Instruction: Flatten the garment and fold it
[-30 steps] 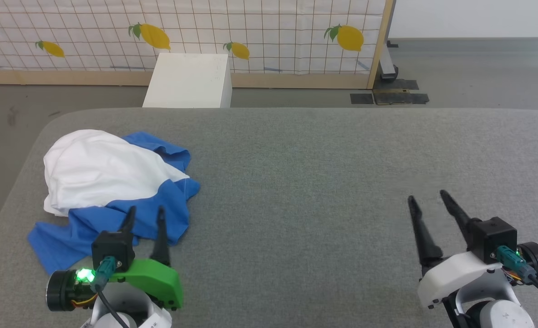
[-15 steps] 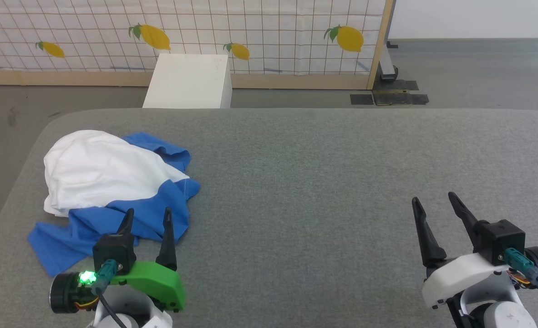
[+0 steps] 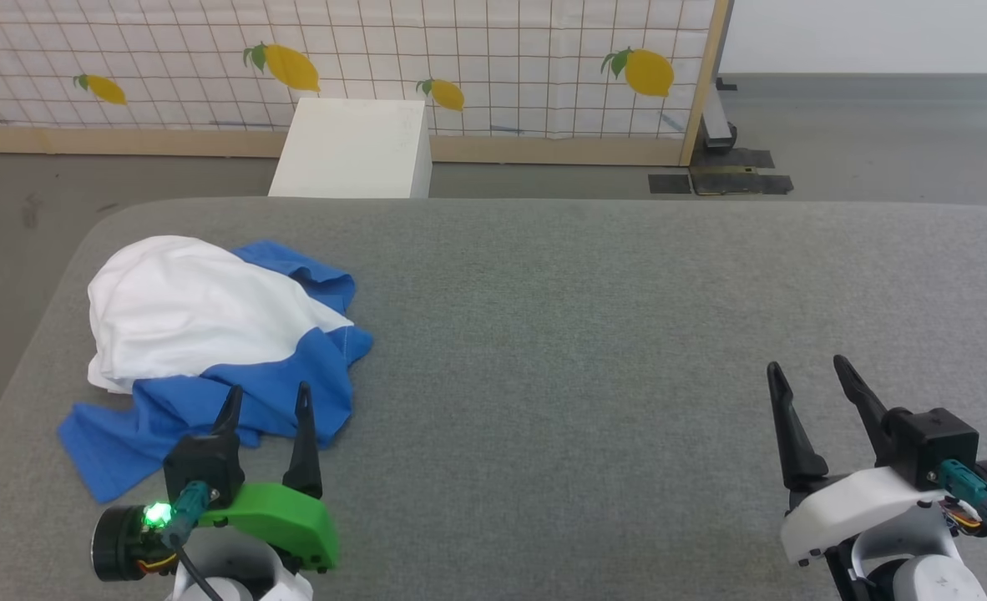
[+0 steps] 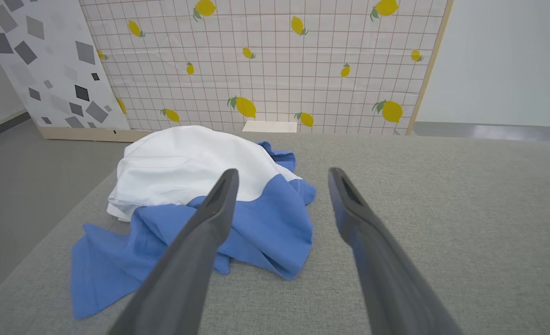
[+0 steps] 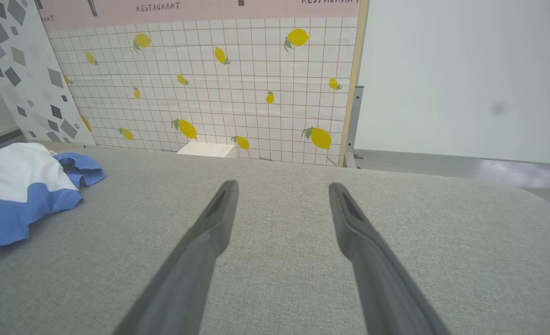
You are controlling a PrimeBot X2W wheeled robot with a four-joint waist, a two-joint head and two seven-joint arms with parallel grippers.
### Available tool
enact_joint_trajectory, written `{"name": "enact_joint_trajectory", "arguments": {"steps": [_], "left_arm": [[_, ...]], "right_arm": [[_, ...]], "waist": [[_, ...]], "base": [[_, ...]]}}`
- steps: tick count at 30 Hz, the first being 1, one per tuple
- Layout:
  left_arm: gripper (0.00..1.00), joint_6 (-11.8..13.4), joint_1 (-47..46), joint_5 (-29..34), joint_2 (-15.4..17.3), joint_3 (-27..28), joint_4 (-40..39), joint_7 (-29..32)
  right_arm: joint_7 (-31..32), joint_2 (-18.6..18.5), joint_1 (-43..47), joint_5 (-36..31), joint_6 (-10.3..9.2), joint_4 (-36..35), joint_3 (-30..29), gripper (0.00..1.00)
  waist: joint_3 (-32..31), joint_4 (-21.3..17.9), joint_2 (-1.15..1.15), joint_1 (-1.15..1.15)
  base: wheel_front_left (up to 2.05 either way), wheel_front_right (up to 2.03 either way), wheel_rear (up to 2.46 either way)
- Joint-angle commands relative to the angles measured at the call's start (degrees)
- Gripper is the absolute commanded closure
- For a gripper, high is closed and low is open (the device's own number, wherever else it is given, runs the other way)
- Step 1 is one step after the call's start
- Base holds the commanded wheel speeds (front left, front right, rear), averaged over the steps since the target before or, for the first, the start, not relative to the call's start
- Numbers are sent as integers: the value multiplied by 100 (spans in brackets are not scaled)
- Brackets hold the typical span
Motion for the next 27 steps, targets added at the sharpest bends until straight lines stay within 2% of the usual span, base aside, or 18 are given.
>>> {"name": "enact_joint_trajectory", "arguments": {"steps": [1, 8, 27], "left_arm": [[0, 41, 44, -88, 12, 7, 17, -61], [0, 90, 73, -167, 37, 30, 41, -143], [0, 240, 228, -416, 100, 45, 122, -371]], "right_arm": [[-75, 0, 101, 61, -2, 43, -26, 0], [-157, 1, 106, 116, -3, 109, -51, 0], [-393, 1, 168, 372, -4, 380, -27, 0]], "waist": [[3, 36, 10, 0], [18, 247, 12, 0], [-14, 1207, 18, 0]], "base": [[0, 0, 0], [0, 0, 0], [0, 0, 0]]}}
